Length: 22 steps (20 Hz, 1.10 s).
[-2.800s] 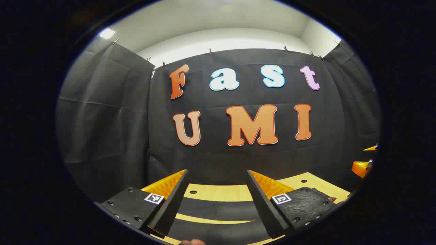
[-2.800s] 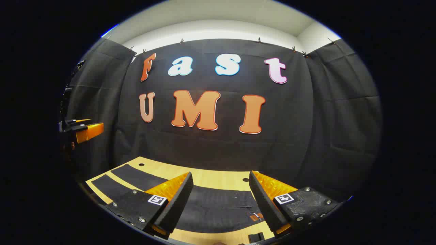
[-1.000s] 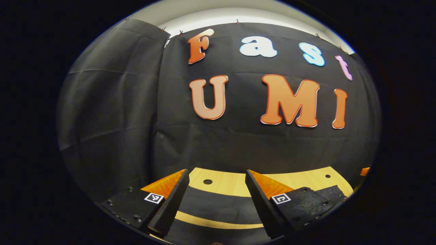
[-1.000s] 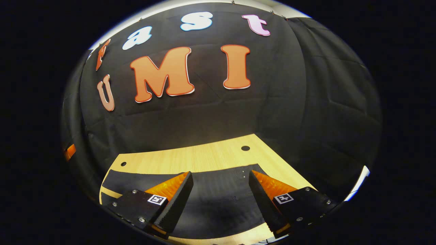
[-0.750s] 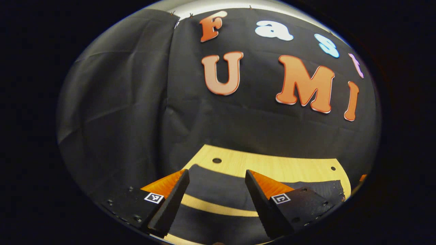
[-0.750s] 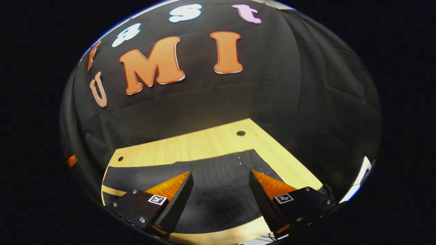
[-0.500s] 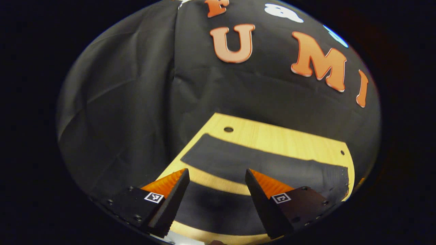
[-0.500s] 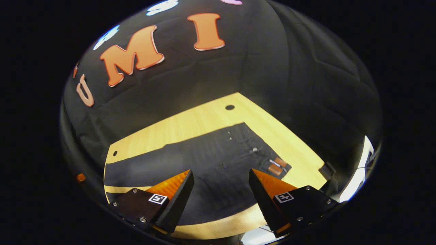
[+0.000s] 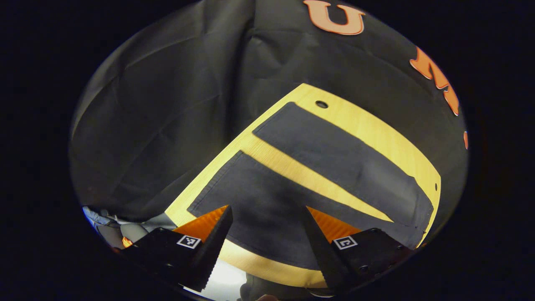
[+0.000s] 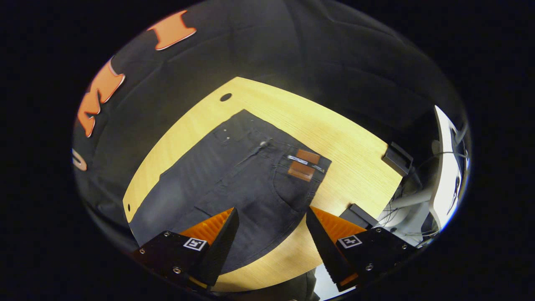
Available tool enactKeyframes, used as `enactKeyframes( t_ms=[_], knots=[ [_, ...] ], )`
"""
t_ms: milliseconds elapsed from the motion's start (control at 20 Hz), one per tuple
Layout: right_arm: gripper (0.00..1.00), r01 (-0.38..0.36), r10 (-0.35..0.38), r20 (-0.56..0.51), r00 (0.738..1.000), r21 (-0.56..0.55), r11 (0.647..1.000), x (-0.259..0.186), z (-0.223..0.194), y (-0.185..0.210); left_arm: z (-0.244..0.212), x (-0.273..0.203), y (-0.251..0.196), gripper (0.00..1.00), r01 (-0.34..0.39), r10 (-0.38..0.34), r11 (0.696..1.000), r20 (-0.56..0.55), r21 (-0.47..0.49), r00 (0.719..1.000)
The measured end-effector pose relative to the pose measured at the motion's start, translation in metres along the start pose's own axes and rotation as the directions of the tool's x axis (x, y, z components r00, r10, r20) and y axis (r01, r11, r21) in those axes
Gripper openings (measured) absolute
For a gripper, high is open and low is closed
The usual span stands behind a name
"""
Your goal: Grasp the waist and the cuffs of the jeans and fold them to make the two legs overlap; first hold the waist and fold one-third of the jeans toward the cuffs, then hold the cuffs and fold the remaining one-third in the same direction to finish folding.
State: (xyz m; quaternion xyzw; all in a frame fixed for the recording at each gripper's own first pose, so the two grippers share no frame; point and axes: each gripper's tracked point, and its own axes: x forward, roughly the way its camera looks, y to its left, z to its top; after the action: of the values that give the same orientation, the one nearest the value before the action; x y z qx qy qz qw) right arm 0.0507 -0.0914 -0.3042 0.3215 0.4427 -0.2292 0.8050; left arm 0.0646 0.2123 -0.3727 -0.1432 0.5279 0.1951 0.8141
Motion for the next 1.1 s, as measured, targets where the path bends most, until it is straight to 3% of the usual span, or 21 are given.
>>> enactKeyframes(
  t_ms=[400,700,1100],
  knots=[
    [0.96,0.067,-0.061,-0.082,0.995,0.076,0.995,0.040,0.010,-0.031,-0.039,0.032,0.017,0.99,-0.064,0.024,0.983,-0.221,-0.173,0.975],
    [0.92,0.115,-0.104,-0.163,0.981,0.059,0.992,0.067,0.006,-0.042,-0.059,0.059,0.057,0.99,-0.124,-0.011,0.917,-0.333,-0.380,0.943],
    [0.91,0.191,-0.188,-0.178,0.966,0.003,0.982,0.085,0.004,-0.048,-0.048,0.089,0.099,0.99,-0.226,0.043,0.877,-0.399,-0.424,0.916]
  ],
)
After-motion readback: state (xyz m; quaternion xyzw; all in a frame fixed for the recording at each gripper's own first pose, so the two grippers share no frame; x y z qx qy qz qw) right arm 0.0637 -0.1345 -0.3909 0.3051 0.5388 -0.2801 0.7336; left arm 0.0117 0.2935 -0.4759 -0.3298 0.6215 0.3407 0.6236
